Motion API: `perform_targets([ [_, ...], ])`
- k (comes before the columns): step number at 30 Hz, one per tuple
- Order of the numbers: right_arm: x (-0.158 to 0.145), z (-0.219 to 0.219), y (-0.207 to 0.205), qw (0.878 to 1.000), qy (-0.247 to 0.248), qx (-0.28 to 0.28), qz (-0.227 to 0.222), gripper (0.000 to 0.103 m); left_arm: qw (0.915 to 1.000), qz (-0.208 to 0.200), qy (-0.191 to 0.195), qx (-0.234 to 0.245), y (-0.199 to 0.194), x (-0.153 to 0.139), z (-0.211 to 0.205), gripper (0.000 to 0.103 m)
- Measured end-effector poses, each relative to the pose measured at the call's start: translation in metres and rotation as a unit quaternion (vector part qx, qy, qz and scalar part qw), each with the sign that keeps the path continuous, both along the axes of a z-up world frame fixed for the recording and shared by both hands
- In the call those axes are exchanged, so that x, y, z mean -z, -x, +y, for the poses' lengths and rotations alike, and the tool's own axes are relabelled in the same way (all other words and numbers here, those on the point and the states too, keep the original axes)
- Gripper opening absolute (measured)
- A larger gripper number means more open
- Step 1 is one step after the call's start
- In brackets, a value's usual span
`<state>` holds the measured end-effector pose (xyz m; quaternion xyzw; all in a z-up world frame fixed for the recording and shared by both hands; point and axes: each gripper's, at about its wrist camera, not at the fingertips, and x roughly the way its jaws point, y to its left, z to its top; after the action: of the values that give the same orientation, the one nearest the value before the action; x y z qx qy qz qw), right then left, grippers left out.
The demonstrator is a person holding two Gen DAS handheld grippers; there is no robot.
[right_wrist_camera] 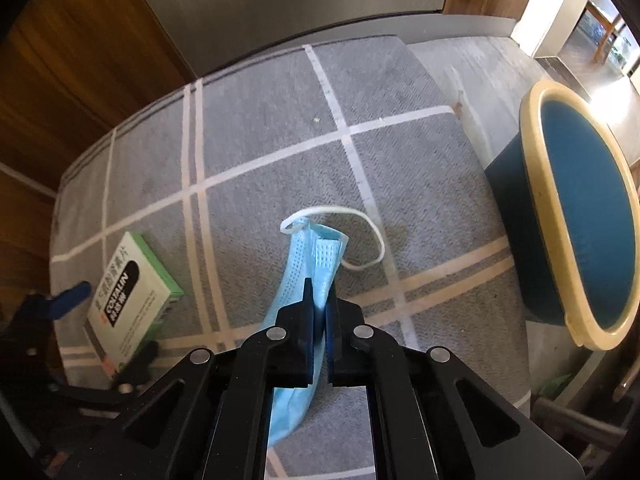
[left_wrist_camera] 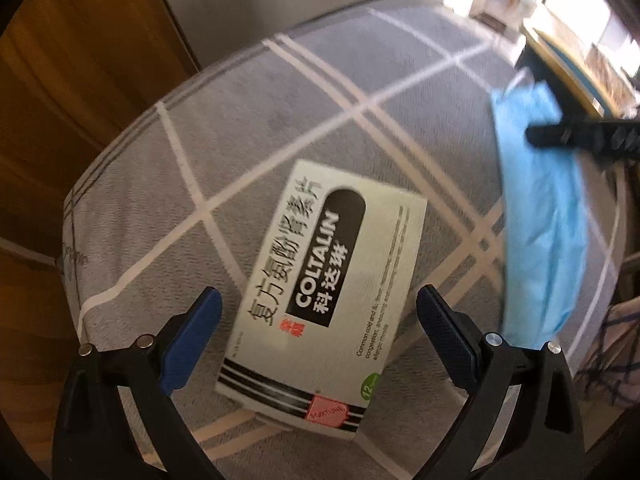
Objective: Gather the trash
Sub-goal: 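Grasp the blue face mask with the right gripper while the left gripper grasps the white medicine box, then lift the mask and medicine box and carry them over the teal bin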
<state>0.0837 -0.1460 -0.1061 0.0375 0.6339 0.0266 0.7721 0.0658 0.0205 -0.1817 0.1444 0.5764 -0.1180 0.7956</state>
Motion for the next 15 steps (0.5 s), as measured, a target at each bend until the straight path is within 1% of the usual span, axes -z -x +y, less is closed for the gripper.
perform_targets([
  [3, -0.005, -0.007, -0.001, 1.0, -0.01, 0.003, -0.005, 0.005, 0.9999, 0.003, 0.013, -0.01, -0.004, 0.002, 0.004, 0.098],
  [5, -0.009, -0.011, -0.002, 1.0, -0.018, 0.003, -0.009, 0.005, 0.9992, 0.009, 0.028, -0.026, -0.008, 0.002, 0.01, 0.095],
  [9, -0.021, -0.01, -0.005, 0.999, -0.025, -0.003, -0.023, 0.005, 0.9993, 0.001, 0.029, -0.024, -0.01, -0.003, 0.014, 0.078],
  [12, -0.036, -0.011, -0.001, 0.999, -0.031, -0.006, -0.037, 0.005, 0.999, 0.006, 0.035, -0.026, -0.009, -0.005, 0.014, 0.076],
  [15, -0.051, -0.013, -0.002, 0.998, -0.037, -0.009, -0.053, 0.005, 0.9993, -0.002, 0.029, -0.024, -0.006, -0.01, 0.01, 0.075],
])
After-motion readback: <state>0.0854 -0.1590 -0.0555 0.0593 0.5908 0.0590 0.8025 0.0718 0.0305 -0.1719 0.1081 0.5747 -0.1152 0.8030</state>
